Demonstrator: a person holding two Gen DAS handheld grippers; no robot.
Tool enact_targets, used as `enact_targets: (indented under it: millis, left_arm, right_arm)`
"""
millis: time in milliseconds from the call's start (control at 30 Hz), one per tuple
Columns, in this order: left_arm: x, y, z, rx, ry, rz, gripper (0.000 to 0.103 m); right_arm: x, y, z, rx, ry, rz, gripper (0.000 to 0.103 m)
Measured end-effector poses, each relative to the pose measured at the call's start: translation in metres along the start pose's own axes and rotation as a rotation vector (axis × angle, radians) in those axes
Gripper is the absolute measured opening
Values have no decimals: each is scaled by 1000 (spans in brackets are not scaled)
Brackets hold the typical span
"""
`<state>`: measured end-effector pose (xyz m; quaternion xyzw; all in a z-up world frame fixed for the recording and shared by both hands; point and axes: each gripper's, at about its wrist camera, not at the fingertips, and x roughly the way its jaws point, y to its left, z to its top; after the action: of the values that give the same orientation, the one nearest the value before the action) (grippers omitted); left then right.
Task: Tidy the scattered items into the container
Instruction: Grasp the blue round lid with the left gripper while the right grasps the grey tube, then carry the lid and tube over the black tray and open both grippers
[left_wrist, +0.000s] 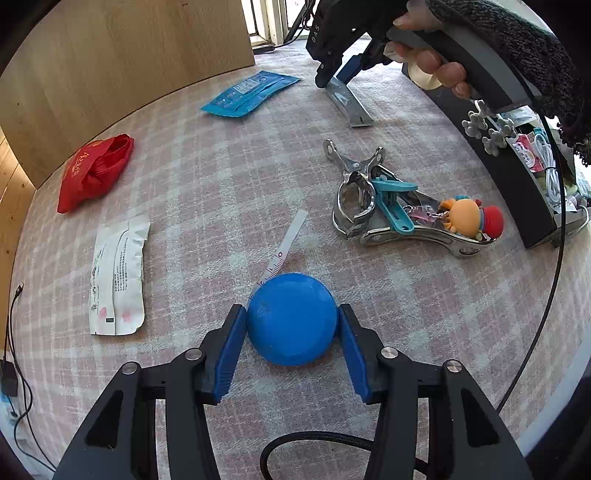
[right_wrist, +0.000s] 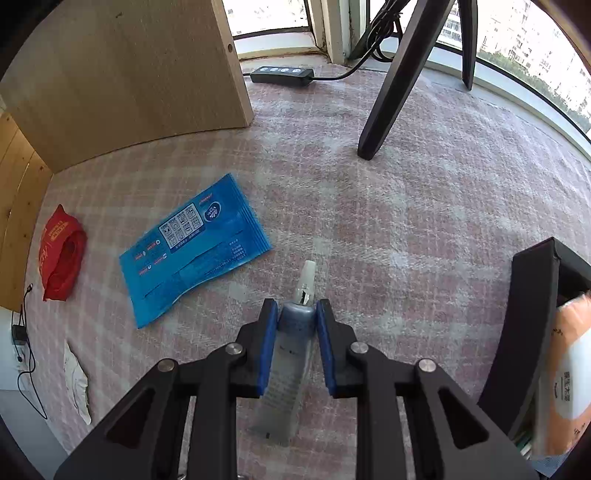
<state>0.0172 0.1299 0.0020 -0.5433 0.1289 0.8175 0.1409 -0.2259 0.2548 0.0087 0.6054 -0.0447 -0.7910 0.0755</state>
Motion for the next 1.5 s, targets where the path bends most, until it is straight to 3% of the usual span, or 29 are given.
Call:
enact_targets:
  millis: [133,367,700,1000,1267,1500]
  left_arm:
    - [-3,13,-1,-61,-2,-55,47]
    - [-23,31,5,-109,-46,-54,47]
    - [-52,17,25,-70,-130,-69,47]
    - [-79,-33,64,35,-222,-156,47]
    - [-90,-113,101,199,-277,-265,47]
    - [-97,-188,138,342,-306,-333,47]
  right_arm:
    - [-15,-13,-8,7,-18,30,20]
    - [-53,-25,-24,5,-69,109,20]
    - [-133,-52,-52,40,-212,201,19]
    - [-218,-115,-101,102,-342,192,19]
    - [-279,-212,-154,271,-437,82,19]
    - [-295,-279,-178,409,-468,-27,19]
